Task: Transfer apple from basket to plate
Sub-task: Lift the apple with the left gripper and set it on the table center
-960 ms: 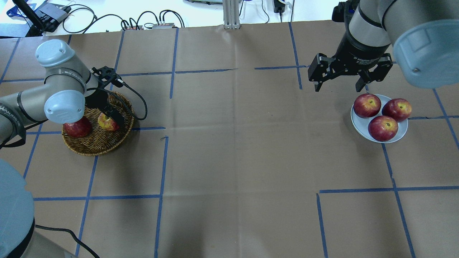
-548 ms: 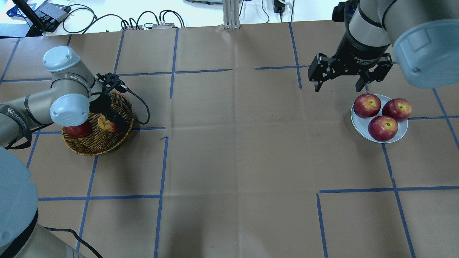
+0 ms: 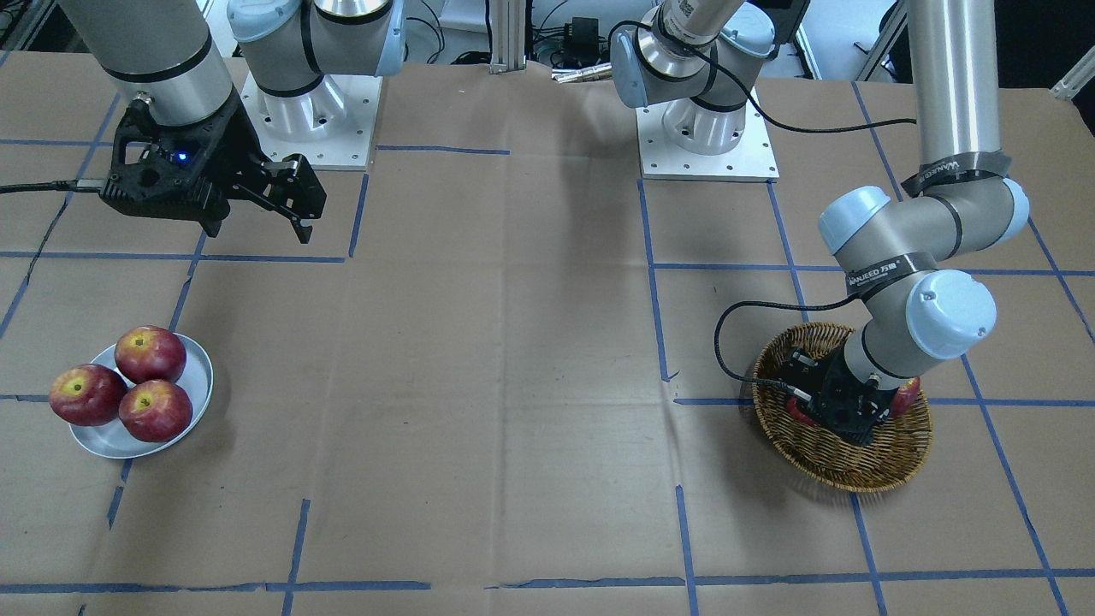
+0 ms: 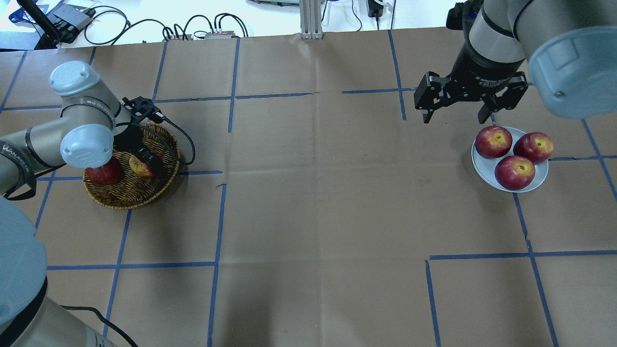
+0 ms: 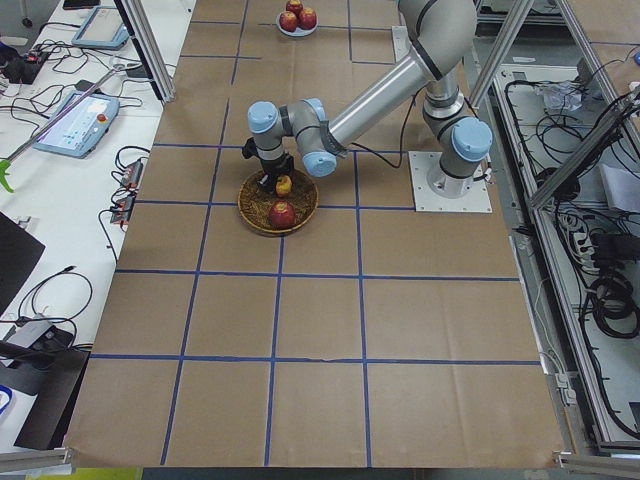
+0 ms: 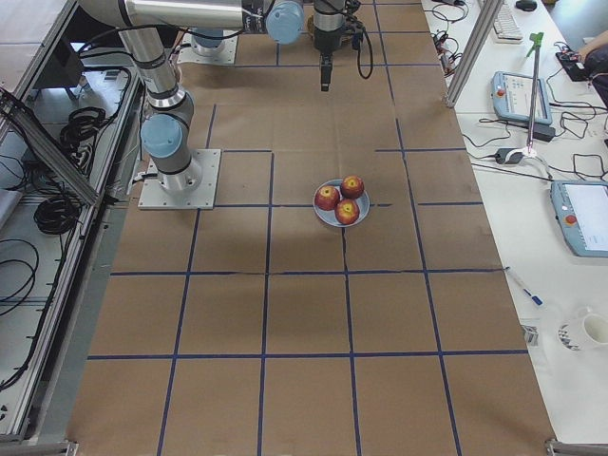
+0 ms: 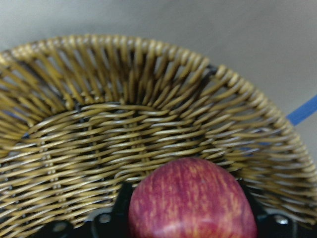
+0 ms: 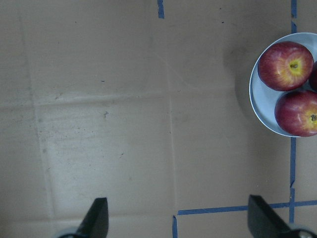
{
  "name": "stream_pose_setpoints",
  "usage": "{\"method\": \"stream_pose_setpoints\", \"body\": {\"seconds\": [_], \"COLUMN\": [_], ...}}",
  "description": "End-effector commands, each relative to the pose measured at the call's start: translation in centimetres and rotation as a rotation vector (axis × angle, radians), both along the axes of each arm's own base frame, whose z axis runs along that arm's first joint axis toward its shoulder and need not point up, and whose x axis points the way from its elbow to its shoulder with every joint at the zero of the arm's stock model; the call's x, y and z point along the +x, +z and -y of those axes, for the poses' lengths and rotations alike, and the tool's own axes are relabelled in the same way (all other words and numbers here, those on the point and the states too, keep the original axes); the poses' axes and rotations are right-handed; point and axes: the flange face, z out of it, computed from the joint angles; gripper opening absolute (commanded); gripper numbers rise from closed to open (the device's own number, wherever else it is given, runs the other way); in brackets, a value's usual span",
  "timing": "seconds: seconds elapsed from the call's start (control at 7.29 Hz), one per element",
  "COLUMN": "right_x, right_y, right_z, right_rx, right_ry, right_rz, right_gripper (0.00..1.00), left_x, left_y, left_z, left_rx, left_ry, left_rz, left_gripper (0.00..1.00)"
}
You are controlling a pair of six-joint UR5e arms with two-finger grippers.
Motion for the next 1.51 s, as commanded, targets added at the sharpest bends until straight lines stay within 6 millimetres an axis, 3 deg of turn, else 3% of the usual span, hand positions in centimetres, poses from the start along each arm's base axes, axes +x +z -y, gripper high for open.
{"method": "stream_pose_setpoints", "body": {"seconds": [0.0, 0.14, 0.41, 0.69, 0.82, 0.96, 1.1, 1.37], "right_x": [0.0, 0.0, 0.0, 0.0, -0.1, 0.0, 0.0, 0.0], "right_y": [0.0, 0.0, 0.0, 0.0, -0.1, -0.1, -0.1, -0.1], "right_z": [0.0, 0.0, 0.0, 0.0, 0.0, 0.0, 0.0, 0.0], "right_rx": [-0.001, -0.001, -0.001, -0.001, 0.001, 0.001, 0.001, 0.001], "right_ry": [0.000, 0.000, 0.000, 0.000, -0.002, 0.000, 0.000, 0.000], "right_rz": [0.000, 0.000, 0.000, 0.000, 0.000, 0.000, 0.000, 0.000], "right_gripper": [1.00, 1.00, 1.00, 1.00, 1.00, 1.00, 1.00, 1.00], "left_x": [-3.3, -8.0, -21.5, -32.7, -37.3, -40.6, -41.6, -41.7], "left_y": [4.8, 7.7, 9.1, 7.9, 4.7, 2.2, 1.5, 0.3], "left_z": [1.6, 2.2, 1.6, 1.0, 0.5, 0.0, -0.3, -1.5], "left_rx": [-0.036, -0.056, -0.090, -0.088, -0.083, -0.113, -0.116, -0.086], "left_ry": [-0.002, 0.068, 0.218, 0.327, 0.338, 0.341, 0.337, 0.330], "left_rz": [0.010, 0.018, 0.014, -0.022, -0.016, -0.028, -0.027, -0.006], "left_gripper": [0.31, 0.31, 0.31, 0.32, 0.32, 0.32, 0.32, 0.35]}}
